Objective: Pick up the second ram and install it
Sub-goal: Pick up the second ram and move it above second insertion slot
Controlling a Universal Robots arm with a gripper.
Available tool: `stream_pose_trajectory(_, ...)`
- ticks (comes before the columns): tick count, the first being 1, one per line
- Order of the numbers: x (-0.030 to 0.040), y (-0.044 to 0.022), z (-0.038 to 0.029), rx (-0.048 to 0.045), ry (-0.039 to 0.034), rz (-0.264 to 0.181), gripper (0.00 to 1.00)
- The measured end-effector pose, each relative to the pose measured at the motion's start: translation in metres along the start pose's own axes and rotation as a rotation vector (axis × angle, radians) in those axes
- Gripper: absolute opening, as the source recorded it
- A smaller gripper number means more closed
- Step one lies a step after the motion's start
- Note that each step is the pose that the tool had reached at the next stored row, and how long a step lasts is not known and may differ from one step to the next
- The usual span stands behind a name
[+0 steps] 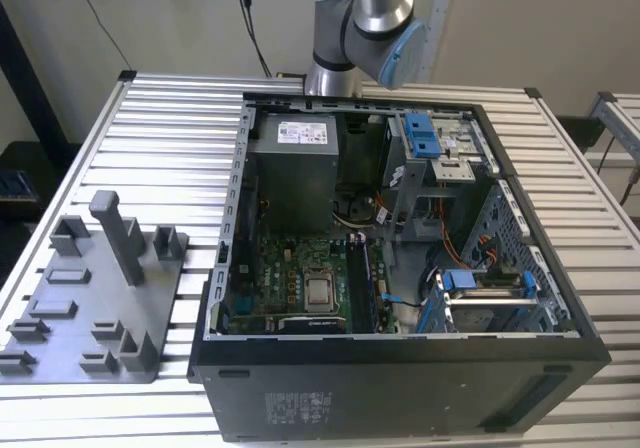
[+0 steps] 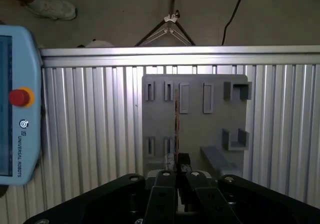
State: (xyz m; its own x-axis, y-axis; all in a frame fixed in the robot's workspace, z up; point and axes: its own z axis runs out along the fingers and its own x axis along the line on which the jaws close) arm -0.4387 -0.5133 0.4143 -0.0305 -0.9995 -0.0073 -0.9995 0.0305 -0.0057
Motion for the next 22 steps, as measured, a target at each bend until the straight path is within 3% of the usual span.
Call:
stream_pose_trajectory(7, -0.0001, -0.0004, -0.0043, -0.0002, 0.0004, 0.000, 0.14)
stream_pose_trajectory(9, -0.0004, -0.0032, -0.0042, 0.0000, 0.0003, 0.000, 0.14)
stream_pose_trajectory(22, -0.0017, -0.0436, -0.0039, -0.0024, 0.0003, 0.000, 0.14)
